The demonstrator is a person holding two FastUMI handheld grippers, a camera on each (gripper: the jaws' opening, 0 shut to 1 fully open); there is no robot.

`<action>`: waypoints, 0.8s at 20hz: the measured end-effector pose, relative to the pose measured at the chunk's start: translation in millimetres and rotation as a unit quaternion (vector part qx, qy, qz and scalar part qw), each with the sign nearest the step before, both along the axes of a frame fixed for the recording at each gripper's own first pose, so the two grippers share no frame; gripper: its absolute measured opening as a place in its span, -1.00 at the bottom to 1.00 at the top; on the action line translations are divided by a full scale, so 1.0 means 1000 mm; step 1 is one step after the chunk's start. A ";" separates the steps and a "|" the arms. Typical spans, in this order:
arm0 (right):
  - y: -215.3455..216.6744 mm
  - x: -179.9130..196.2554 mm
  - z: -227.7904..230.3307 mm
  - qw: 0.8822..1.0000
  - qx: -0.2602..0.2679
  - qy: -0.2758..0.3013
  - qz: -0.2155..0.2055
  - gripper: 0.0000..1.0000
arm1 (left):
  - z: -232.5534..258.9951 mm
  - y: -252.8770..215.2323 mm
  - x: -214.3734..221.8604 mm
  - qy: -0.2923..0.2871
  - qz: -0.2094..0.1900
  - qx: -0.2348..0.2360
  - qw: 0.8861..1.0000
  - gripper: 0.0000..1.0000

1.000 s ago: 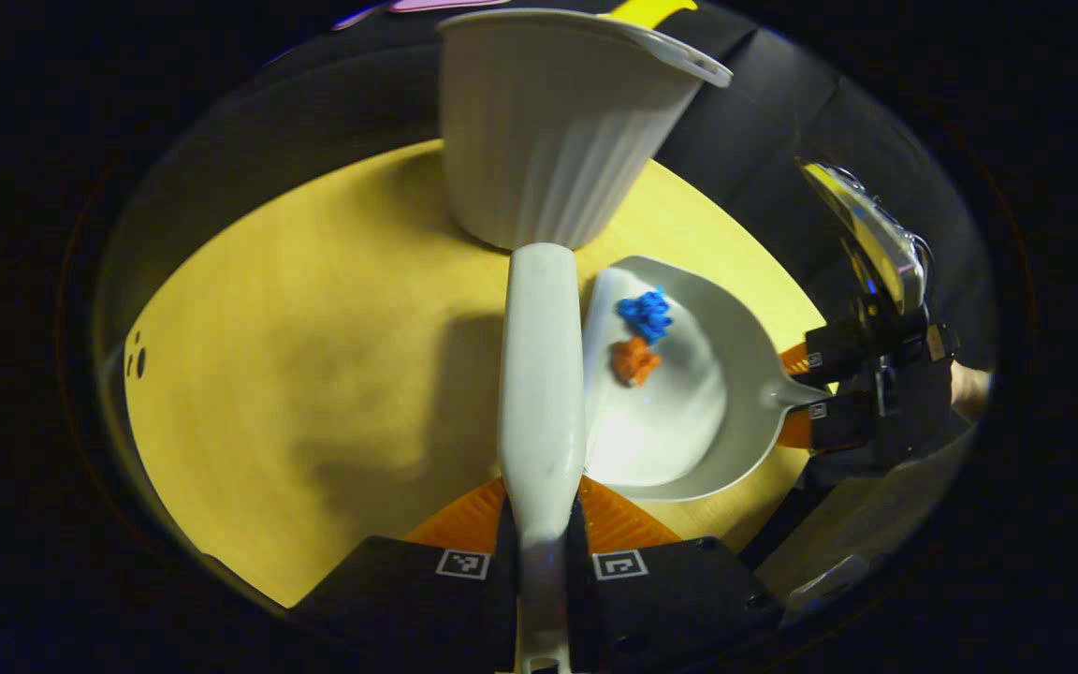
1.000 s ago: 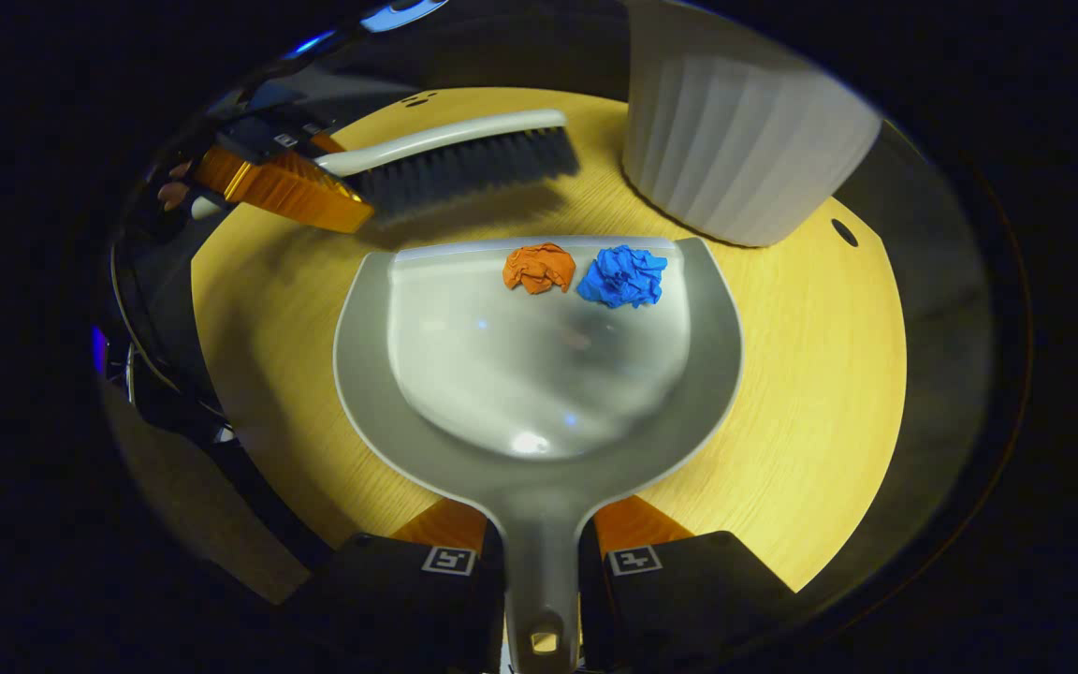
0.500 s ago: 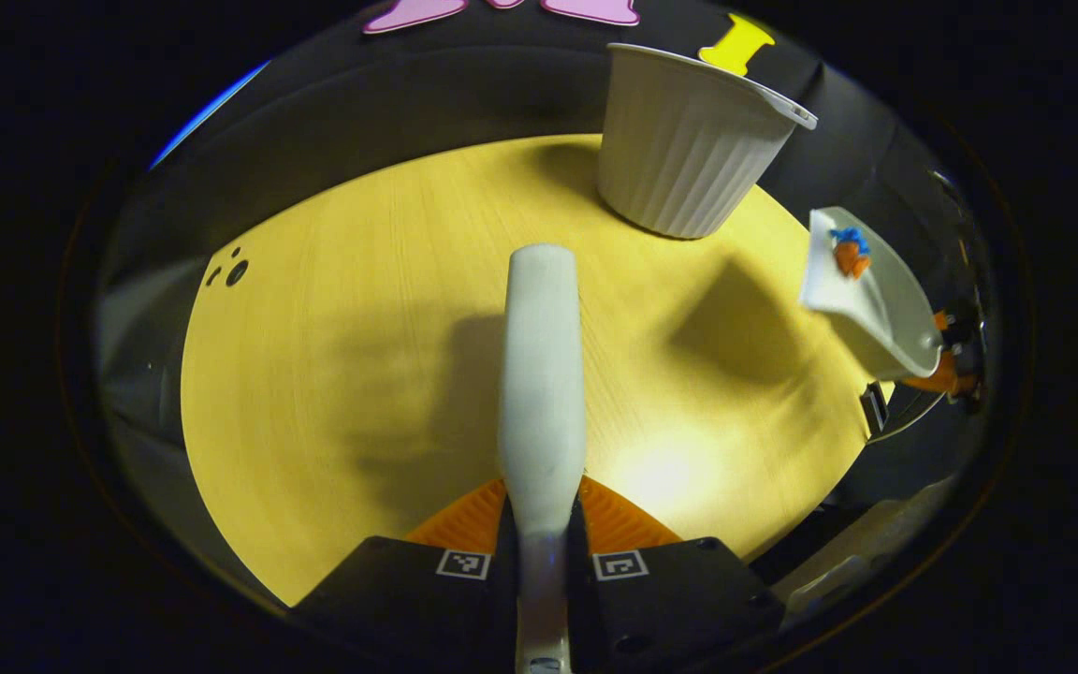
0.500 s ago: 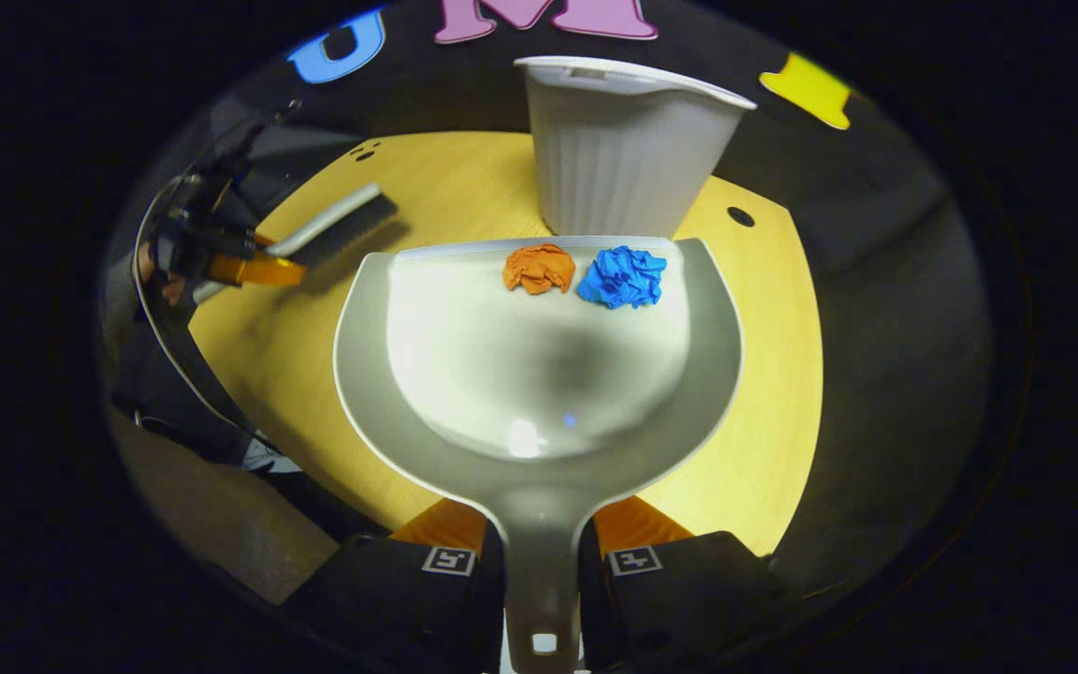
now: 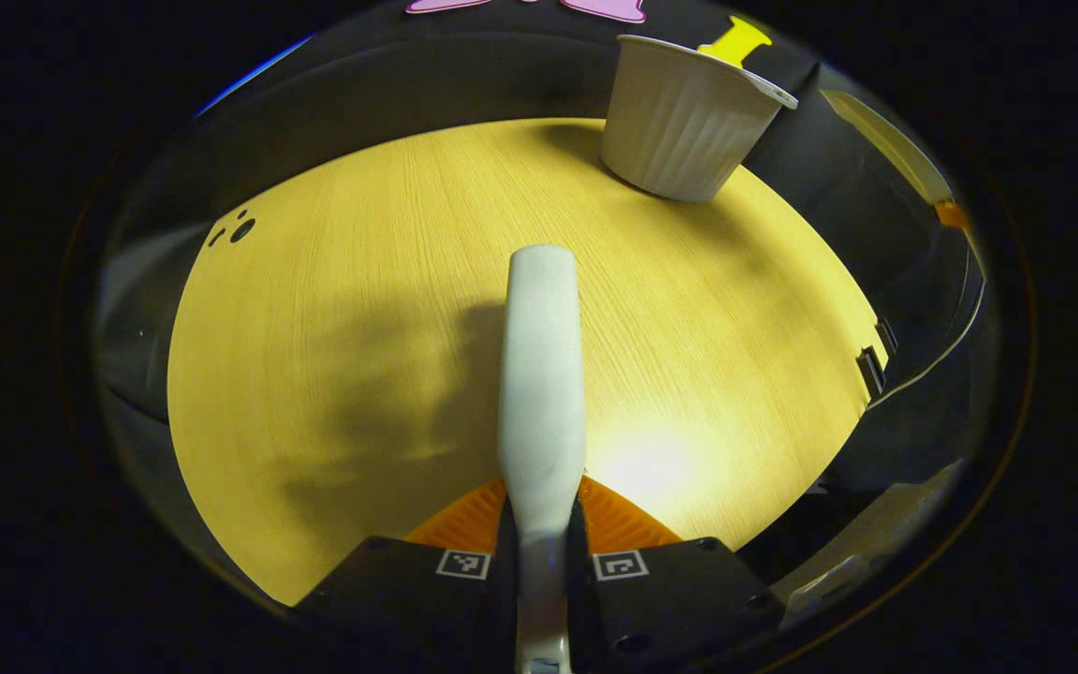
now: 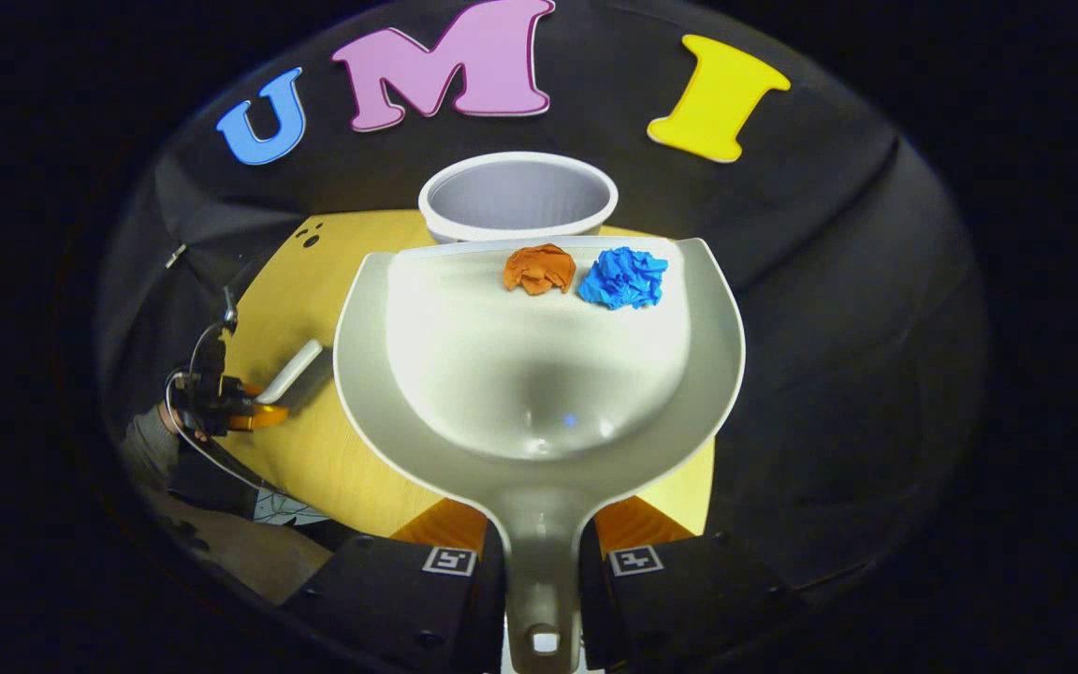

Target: Pick up the small broom and dustpan from the desktop, sweep the trash into the dustpan with the broom, and then empty the trash into the garbage bin.

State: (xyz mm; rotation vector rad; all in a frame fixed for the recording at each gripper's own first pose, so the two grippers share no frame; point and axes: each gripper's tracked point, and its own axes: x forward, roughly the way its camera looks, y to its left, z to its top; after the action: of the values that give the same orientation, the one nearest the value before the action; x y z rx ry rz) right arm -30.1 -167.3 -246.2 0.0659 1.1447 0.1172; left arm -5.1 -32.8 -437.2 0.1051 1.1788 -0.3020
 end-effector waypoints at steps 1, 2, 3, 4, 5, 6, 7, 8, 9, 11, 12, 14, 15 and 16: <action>-0.004 0.013 0.007 1.000 -0.004 -0.002 -0.008 -0.27 | -0.001 0.003 -0.003 -0.002 -0.004 -0.001 1.000 -0.48; -0.007 0.020 0.010 1.000 -0.008 -0.003 -0.012 -0.27 | -0.001 0.006 -0.004 -0.003 -0.007 -0.003 1.000 -0.48; -0.013 0.029 0.013 1.000 -0.016 -0.002 -0.016 -0.27 | -0.002 0.008 -0.005 -0.003 -0.011 -0.003 1.000 -0.49; -0.018 0.040 0.015 0.999 -0.027 -0.003 -0.018 -0.27 | -0.004 0.012 -0.005 -0.005 -0.016 0.000 1.000 -0.48; -0.021 0.049 0.017 0.999 -0.038 -0.002 -0.017 -0.27 | -0.005 0.014 -0.005 -0.007 -0.022 0.003 1.000 -0.48; -0.023 0.056 0.017 0.999 -0.048 0.000 -0.016 -0.27 | -0.005 0.016 -0.006 -0.008 -0.026 0.004 1.000 -0.48; -0.026 0.064 0.017 0.998 -0.058 0.003 -0.016 -0.27 | -0.006 0.017 -0.006 -0.008 -0.030 0.002 0.999 -0.48; -0.029 0.075 0.017 0.998 -0.069 0.008 -0.011 -0.27 | -0.006 0.019 -0.007 -0.007 -0.033 -0.002 0.999 -0.48; -0.032 0.082 0.017 0.997 -0.082 0.011 -0.005 -0.27 | -0.006 0.021 -0.008 -0.006 -0.035 -0.006 0.999 -0.48; -0.036 0.100 0.013 0.994 -0.107 0.026 0.004 -0.22 | -0.007 0.025 -0.008 -0.006 -0.039 -0.010 0.999 -0.48; -0.036 0.108 0.010 0.992 -0.118 0.033 0.011 -0.27 | -0.009 0.027 -0.009 -0.006 -0.040 -0.011 0.999 -0.49; -0.035 0.118 0.008 0.989 -0.136 0.054 0.029 -0.27 | -0.010 0.031 -0.009 -0.005 -0.042 -0.015 0.999 -0.49; -0.036 0.123 0.008 0.986 -0.151 0.062 0.041 -0.22 | -0.010 0.034 -0.008 -0.006 -0.042 -0.016 0.999 -0.49; -0.036 0.127 0.005 0.983 -0.160 0.072 0.054 -0.27 | -0.011 0.036 -0.008 -0.007 -0.043 -0.017 0.999 -0.46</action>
State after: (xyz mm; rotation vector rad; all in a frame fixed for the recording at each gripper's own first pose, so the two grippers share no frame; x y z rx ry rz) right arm 97.1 -203.0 -241.1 -0.2774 1.3002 0.0234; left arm -13.3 3.0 -447.9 0.1288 1.1563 -0.3961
